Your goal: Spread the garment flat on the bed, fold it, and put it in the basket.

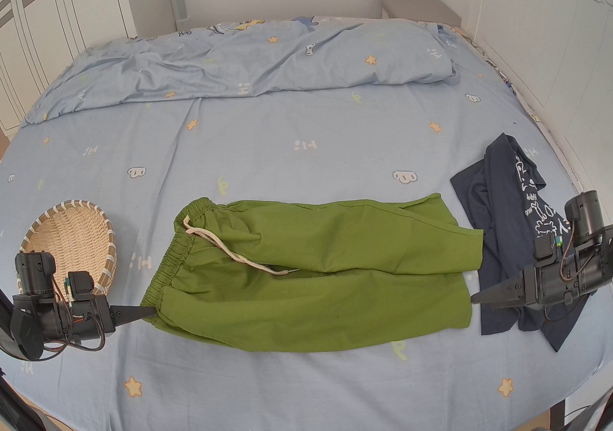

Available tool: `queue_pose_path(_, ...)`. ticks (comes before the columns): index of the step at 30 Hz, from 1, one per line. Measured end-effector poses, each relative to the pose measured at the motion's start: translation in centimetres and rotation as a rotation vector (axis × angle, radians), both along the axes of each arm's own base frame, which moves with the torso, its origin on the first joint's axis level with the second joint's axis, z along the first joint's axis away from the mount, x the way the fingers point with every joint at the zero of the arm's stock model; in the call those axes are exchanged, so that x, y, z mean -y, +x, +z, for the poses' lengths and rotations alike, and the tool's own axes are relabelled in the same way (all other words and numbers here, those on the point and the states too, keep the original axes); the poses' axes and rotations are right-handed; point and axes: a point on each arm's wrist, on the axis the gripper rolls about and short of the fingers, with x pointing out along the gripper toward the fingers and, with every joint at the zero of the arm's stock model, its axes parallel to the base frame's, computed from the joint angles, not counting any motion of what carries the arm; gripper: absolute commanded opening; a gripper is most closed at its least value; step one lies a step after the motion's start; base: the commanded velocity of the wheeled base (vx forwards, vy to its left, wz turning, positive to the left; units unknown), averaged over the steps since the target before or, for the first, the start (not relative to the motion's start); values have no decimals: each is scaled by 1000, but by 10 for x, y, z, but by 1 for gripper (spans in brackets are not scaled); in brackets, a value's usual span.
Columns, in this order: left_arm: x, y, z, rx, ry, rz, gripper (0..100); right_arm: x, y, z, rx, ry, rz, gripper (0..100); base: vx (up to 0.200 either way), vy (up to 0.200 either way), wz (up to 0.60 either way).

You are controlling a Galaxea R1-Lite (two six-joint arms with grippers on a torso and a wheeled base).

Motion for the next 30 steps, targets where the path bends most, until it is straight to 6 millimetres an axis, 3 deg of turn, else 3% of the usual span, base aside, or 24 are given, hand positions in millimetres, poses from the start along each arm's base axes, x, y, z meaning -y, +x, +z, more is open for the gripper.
queue_pose_path(15,-2,9,6,-48,-72,39,0,-1,15,-57,40,36,42,100,0,0,0)
queue_pose_path(30,-3,12,8,-26,-73,45,0,-8,22,-89,26,110,107,100,0,0,0)
